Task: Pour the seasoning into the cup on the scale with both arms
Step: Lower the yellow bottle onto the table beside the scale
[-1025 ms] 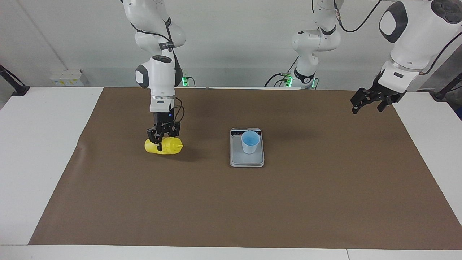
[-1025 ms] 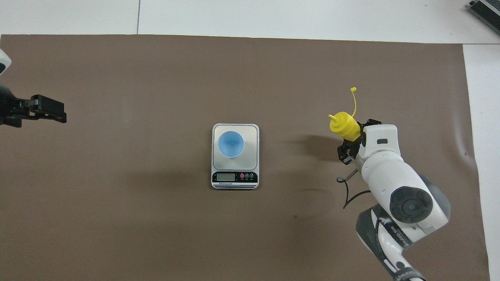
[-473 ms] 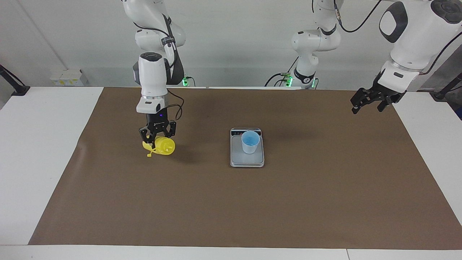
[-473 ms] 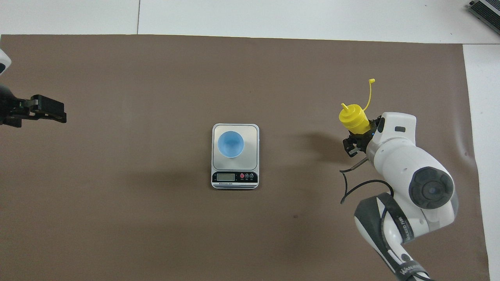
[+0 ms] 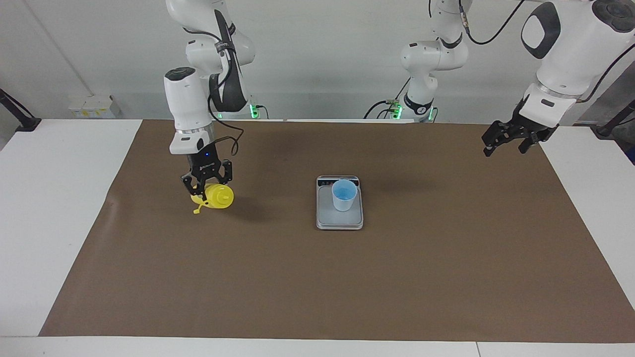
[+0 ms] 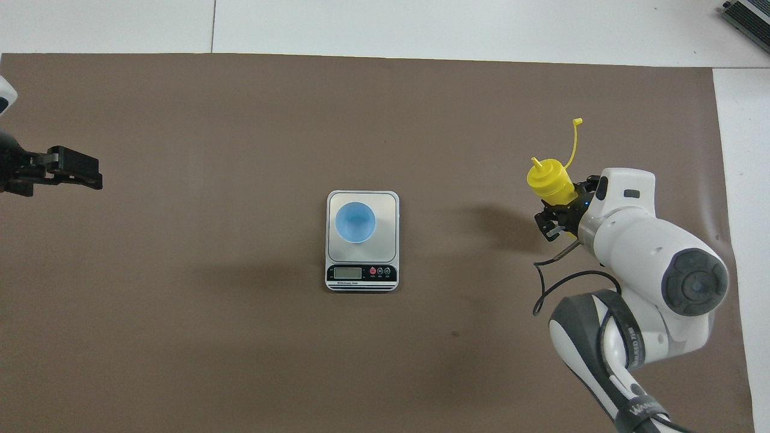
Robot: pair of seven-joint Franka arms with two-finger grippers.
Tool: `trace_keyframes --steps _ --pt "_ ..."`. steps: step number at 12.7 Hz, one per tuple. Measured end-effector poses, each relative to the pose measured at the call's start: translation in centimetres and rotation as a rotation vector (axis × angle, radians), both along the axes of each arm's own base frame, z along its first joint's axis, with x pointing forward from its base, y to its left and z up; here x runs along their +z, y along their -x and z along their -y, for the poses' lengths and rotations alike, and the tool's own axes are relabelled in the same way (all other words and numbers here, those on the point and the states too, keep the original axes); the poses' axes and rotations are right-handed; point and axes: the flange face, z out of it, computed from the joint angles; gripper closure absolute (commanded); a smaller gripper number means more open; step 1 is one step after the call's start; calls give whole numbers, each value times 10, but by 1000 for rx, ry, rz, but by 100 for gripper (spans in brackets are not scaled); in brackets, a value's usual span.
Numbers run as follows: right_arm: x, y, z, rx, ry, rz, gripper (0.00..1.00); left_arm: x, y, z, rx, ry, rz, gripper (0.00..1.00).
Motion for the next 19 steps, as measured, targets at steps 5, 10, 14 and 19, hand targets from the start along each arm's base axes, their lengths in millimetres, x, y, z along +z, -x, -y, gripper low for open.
trace_keyframes --steps 5,10,14,19 --pt "-10 5 43 117 -129 48 100 0 0 0 0 0 0 0" --pt "-30 18 76 227 -299 141 100 0 0 0 0 0 0 0" --pt "-37 26 103 323 -370 234 100 0 0 0 0 0 0 0" --pt "-44 34 122 414 -461 330 100 0 0 0 0 0 0 0"
